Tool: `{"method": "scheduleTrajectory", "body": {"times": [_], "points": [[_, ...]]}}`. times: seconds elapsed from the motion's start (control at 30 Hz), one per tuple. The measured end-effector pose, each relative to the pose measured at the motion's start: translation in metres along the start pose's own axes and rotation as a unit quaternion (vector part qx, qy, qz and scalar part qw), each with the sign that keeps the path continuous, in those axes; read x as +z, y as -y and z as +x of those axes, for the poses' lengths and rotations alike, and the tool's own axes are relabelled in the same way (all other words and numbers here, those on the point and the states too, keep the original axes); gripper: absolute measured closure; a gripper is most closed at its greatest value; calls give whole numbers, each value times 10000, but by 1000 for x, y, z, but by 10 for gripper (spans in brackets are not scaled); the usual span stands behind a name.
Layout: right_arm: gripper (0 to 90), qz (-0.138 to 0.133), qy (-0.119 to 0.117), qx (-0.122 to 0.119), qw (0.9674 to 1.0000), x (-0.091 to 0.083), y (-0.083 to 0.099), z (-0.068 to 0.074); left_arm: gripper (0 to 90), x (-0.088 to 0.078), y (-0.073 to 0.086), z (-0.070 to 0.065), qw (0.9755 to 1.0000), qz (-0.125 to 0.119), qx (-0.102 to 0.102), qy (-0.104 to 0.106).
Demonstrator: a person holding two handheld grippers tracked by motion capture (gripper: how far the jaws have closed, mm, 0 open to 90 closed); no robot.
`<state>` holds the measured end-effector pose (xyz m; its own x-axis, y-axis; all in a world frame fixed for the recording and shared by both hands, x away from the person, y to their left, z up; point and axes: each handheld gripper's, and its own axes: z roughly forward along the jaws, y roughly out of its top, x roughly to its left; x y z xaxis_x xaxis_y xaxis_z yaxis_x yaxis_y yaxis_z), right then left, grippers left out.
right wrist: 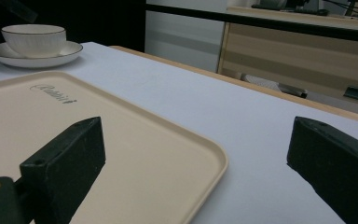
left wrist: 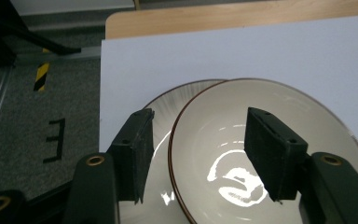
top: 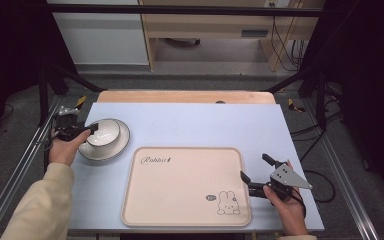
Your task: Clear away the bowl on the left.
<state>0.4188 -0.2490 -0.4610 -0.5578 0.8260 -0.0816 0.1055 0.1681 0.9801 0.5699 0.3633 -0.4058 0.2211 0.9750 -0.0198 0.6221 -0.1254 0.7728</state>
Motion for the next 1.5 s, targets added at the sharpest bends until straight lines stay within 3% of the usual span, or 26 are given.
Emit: {"method": "scheduleTrajectory", "body": {"times": [0.1, 0.2, 0.3, 0.7, 0.87, 1.03, 1.1, 1.23, 1.3, 1.4, 1.5], "points": [[44, 16, 7, 1, 10000, 0, 1, 0, 466, 4, 3, 3, 9998, 176, -116, -62], [44, 55, 2, -2, 10000, 0, 1, 0, 513, 10, 9, 8, 9986, 361, -398, 17], [44, 53, 7, 4, 10000, 1, 1, -1, 533, 12, 11, 10, 9977, 450, -508, 37], [44, 97, -3, 50, 9999, 2, 2, -2, 662, 25, 15, 9, 9948, 760, -681, -23], [44, 114, -4, 41, 9999, 2, 3, -2, 772, 26, 15, 10, 9939, 848, -701, -26], [44, 115, 1, 55, 9999, 2, 3, -1, 820, 25, 15, 10, 9934, 882, -731, -59], [44, 109, -3, 39, 9999, 2, 3, -2, 826, 23, 16, 11, 9924, 821, -915, 15], [44, 105, -6, 30, 9999, 3, 3, -1, 826, 17, 18, 11, 9918, 703, -1065, 84], [44, 94, -9, 27, 10000, 3, 3, -1, 821, 15, 17, 10, 9935, 575, -977, 136], [44, 34, -24, 108, 9999, 1, 2, -1, 817, 6, 17, 5, 9942, 587, -905, 31], [45, -40, -19, 152, 9999, 0, 1, -1, 818, -2, 18, 1, 9945, 471, -929, 141]]}}
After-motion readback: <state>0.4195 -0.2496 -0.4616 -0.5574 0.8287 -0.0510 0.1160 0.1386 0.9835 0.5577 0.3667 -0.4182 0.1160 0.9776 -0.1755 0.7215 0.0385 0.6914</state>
